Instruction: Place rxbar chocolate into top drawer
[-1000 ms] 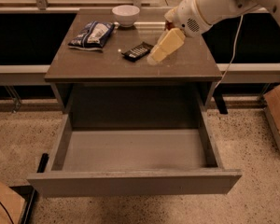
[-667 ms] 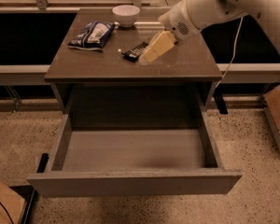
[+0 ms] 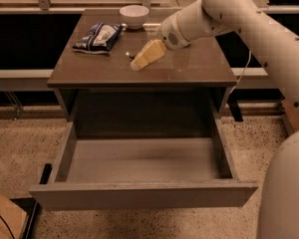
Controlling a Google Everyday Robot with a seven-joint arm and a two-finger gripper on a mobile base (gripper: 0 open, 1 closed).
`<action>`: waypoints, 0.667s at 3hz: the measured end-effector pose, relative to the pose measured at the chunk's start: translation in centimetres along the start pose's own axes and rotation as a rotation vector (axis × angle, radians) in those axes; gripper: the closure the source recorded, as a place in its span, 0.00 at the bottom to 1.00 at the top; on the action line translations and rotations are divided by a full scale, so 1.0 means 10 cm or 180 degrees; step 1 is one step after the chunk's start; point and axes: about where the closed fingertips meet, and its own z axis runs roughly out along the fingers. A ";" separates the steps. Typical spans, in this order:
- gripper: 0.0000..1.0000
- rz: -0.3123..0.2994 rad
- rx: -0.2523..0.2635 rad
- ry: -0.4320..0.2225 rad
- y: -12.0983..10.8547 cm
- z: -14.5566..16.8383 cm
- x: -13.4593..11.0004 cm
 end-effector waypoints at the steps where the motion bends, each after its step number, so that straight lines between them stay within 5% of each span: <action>1: 0.00 0.0122 0.0037 -0.0076 -0.19 0.28 0.07; 2: 0.00 0.0169 0.0007 -0.0179 -0.45 0.52 0.17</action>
Offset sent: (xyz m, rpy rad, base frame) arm 0.1163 -0.0066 -0.0446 0.1417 -0.0255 -0.0486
